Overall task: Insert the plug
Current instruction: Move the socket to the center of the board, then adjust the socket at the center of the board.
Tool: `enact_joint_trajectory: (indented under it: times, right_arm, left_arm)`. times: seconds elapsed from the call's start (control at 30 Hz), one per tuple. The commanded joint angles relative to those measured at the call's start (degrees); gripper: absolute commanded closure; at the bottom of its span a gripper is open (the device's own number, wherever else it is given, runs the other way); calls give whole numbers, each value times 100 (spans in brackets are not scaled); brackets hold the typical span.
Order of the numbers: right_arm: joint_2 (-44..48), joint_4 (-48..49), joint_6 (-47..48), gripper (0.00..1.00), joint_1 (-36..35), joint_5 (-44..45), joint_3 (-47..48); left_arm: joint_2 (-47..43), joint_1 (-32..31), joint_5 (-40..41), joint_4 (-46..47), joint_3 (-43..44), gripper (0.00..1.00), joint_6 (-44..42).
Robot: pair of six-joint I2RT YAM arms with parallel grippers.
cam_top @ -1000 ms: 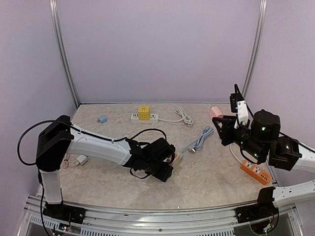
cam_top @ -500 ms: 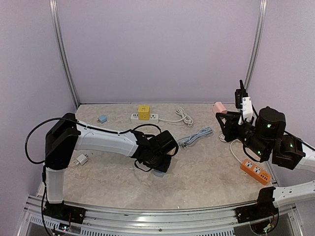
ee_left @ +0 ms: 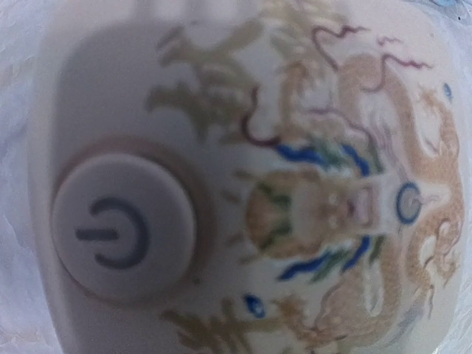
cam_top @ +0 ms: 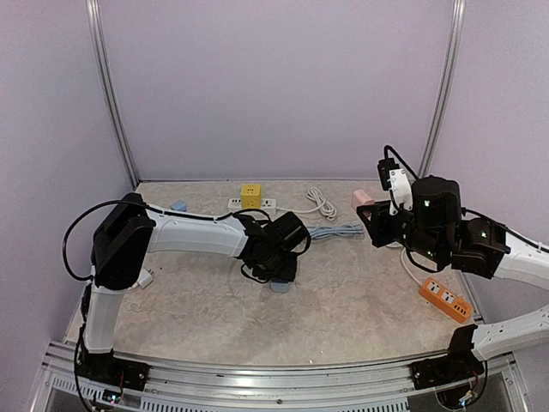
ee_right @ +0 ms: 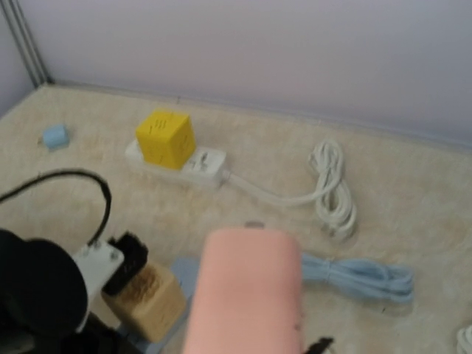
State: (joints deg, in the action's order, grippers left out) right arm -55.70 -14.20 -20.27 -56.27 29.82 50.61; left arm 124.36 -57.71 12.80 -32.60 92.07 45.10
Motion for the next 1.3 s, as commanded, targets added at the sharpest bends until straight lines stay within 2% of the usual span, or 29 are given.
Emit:
enact_joint_trajectory:
  times: [0.0, 0.13, 0.23, 0.3, 0.53, 0.67, 0.8, 1.0, 1.27]
  right_arm:
    - [-386, -610, -391, 100, 561, -1446, 326]
    - [-885, -744, -510, 100, 938, -2317, 494]
    - [-1302, -902, -515, 100, 990, -2675, 841]
    - [-1562, -960, -565, 100, 1018, -2858, 1029]
    - [-2093, -777, -1087, 100, 1126, -3479, 1349]
    - [-2144, -913, -1316, 100, 1147, -3068, 1420]
    - [-2186, -1183, -1657, 100, 1216, -2755, 1533]
    - [-2032, -1341, -1849, 100, 1530, -2971, 1507]
    - [-2478, -1357, -1768, 100, 1701, -4315, 1421]
  left_arm:
    - [-123, -8, -343, 475, -240, 54, 166]
    - [-448, -54, -365, 790, -782, 46, 204]
    - [-794, -88, -365, 1171, -1263, 35, 187]
    - [-985, -107, -387, 1395, -1501, 31, 160]
    - [-1449, -184, -643, 2772, -2416, 29, -233]
    - [-1480, -113, -1015, 3587, -2703, 29, -411]
    - [-1404, -121, -1241, 3725, -2605, 29, -521]
    - [-1245, -170, -1585, 3966, -2505, 30, -660]
    - [-1876, -168, -1220, 4188, -3244, 29, -590]
